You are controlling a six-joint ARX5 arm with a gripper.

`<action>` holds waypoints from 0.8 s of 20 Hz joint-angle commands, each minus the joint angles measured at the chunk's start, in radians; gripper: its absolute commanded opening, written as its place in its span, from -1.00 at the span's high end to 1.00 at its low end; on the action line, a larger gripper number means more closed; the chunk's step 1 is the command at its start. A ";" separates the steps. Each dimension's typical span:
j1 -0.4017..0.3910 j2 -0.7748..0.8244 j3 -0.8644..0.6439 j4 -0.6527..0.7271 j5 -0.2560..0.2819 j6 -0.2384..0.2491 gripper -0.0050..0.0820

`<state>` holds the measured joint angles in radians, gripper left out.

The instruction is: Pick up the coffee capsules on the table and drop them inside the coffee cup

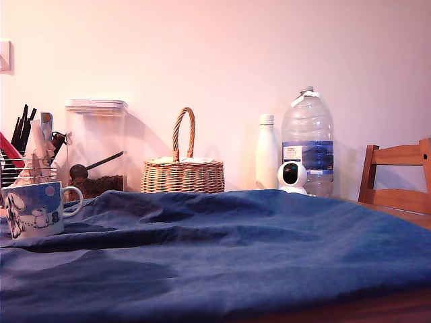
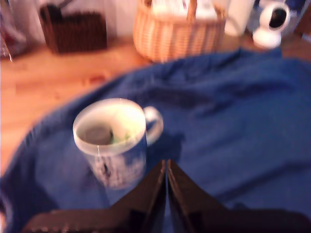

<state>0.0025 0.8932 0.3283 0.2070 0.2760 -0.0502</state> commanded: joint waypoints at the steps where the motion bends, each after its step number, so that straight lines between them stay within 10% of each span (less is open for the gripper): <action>1: -0.003 -0.048 -0.047 0.025 -0.010 -0.014 0.93; 16: -0.003 -0.475 -0.273 -0.153 -0.023 -0.068 0.93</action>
<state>0.0025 0.4320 0.0738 0.0628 0.2550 -0.1097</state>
